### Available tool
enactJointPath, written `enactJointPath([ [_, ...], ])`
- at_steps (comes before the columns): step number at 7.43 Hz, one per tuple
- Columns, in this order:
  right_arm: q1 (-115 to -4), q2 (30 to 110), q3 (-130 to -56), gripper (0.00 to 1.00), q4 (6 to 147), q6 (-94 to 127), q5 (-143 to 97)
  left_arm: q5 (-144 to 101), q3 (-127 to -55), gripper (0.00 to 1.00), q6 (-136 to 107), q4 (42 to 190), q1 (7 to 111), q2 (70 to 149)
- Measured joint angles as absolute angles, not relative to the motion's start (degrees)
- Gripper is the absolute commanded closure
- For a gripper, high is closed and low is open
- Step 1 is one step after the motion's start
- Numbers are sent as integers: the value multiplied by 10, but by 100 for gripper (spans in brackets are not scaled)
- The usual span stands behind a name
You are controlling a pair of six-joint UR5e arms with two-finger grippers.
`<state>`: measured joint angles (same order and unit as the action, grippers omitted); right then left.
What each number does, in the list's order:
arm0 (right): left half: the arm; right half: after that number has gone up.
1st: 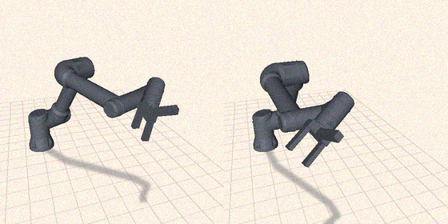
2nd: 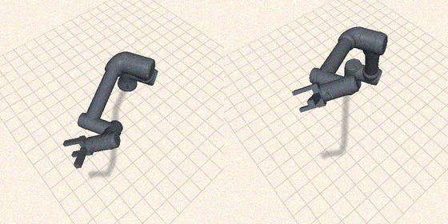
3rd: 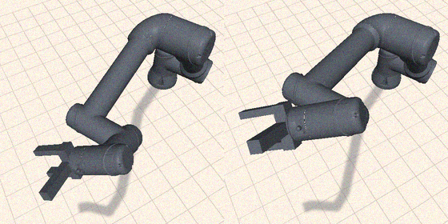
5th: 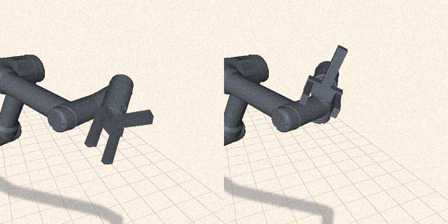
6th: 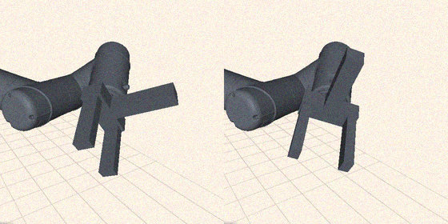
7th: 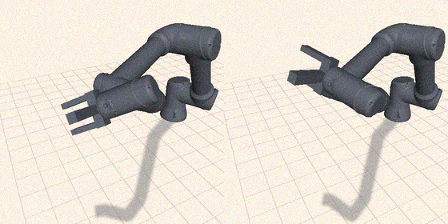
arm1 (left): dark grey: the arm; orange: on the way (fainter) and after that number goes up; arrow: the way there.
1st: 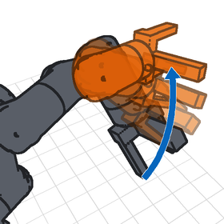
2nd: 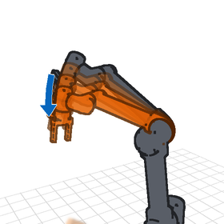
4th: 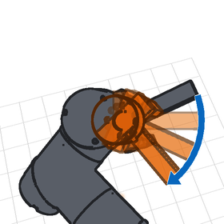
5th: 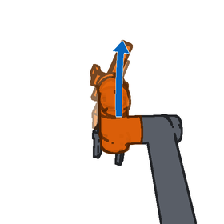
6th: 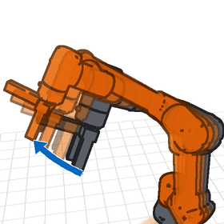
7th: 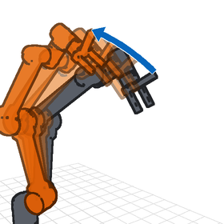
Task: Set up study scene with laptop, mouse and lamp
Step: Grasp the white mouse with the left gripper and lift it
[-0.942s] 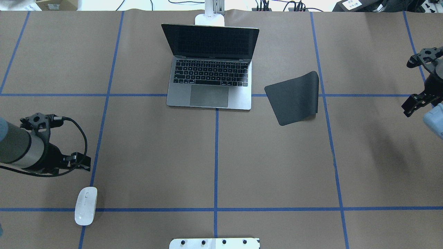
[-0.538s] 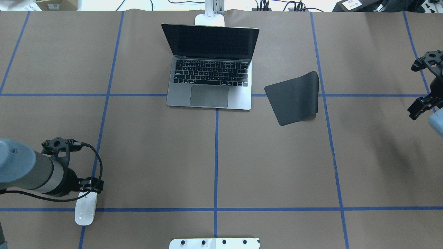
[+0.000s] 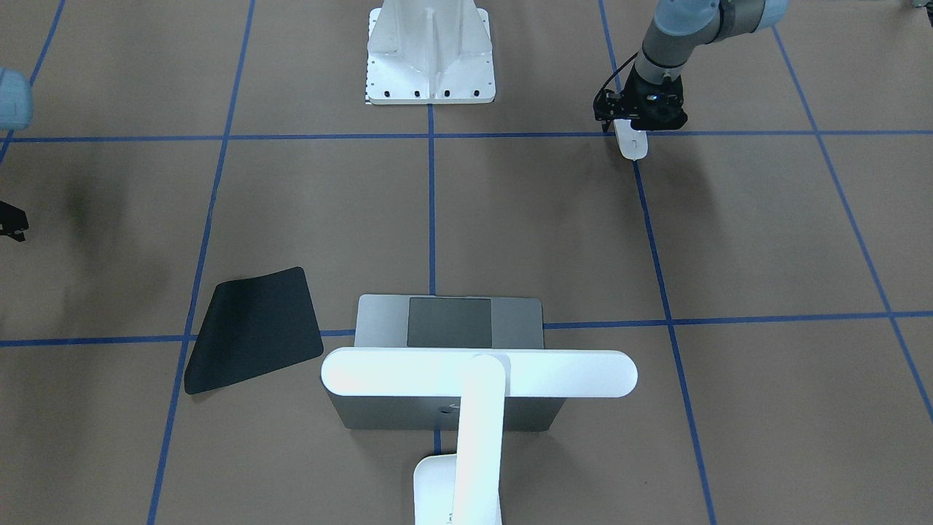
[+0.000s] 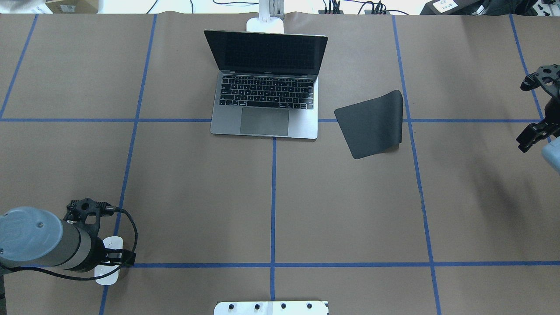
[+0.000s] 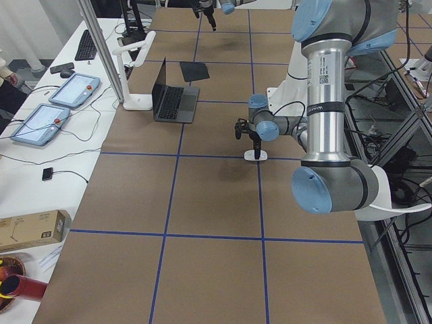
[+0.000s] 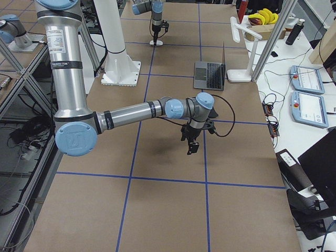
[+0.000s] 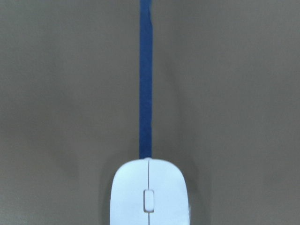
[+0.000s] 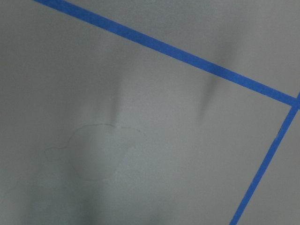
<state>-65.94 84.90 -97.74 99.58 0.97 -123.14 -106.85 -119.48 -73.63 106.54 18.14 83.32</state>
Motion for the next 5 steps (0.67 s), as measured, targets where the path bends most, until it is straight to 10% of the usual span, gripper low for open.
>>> enactJointPath([
  [5,-660,849,-977,0,996,10,-1231,-1055,-1181,13,-728,1067,174,826],
])
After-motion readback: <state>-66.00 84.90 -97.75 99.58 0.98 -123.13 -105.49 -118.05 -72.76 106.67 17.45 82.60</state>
